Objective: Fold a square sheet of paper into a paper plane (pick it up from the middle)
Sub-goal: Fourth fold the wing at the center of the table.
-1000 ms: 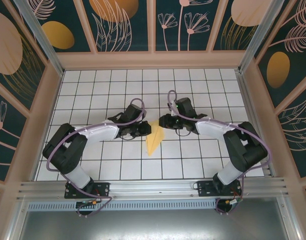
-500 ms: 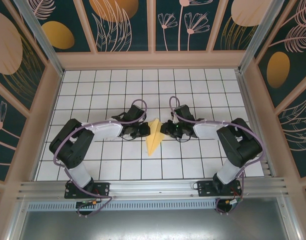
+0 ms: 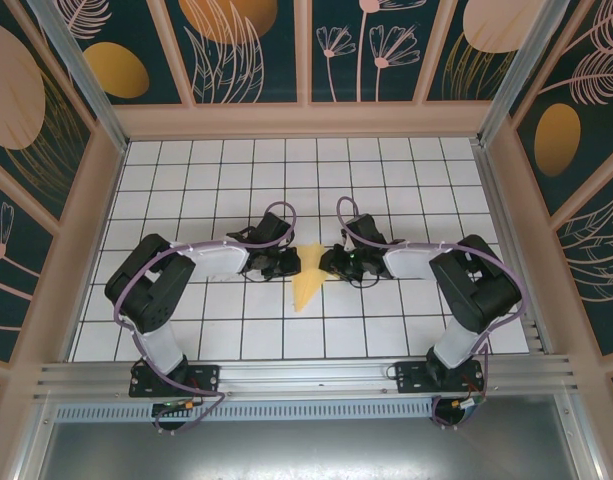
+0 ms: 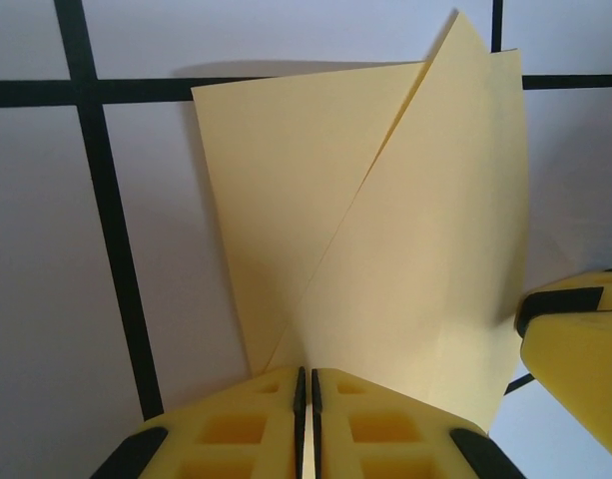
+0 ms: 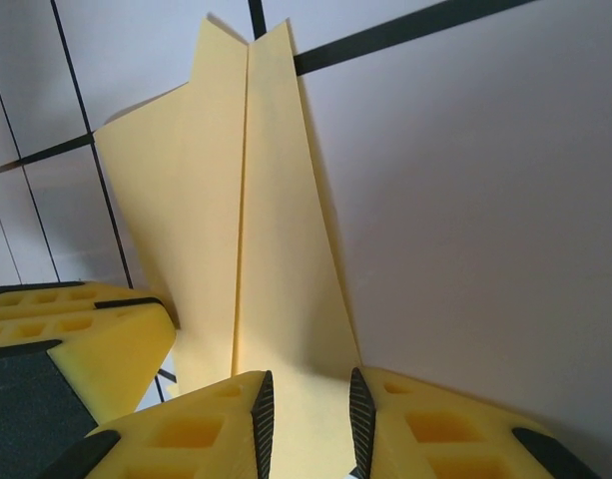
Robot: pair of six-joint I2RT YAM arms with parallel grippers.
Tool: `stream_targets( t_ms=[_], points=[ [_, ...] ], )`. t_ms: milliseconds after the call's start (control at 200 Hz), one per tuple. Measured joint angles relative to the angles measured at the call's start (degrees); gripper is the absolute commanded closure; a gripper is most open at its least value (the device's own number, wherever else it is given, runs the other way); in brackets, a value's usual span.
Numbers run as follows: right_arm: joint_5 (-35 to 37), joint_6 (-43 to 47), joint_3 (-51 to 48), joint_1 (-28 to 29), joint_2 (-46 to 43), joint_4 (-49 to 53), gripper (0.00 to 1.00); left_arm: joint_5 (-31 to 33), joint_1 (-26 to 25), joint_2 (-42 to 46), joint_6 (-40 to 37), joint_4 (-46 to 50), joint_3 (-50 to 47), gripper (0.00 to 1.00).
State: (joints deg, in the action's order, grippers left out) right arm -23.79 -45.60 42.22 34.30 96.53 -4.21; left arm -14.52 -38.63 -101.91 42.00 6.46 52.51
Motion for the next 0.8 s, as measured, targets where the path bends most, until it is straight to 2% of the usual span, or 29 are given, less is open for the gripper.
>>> stream_targets(
  t_ms=[320,796],
  points=[
    [2.89,-0.9,-1.33,-0.02,-1.73,0.28,0.69,-0.42,0.0,-0.04,0.0,-0.02,0.0,0.85],
    [1.09,-4.28,-3.28,0.22,-1.95,-3.65,0.69,-0.44,0.02,-0.26,0.0,-0.37,-0.24,0.86]
  ],
)
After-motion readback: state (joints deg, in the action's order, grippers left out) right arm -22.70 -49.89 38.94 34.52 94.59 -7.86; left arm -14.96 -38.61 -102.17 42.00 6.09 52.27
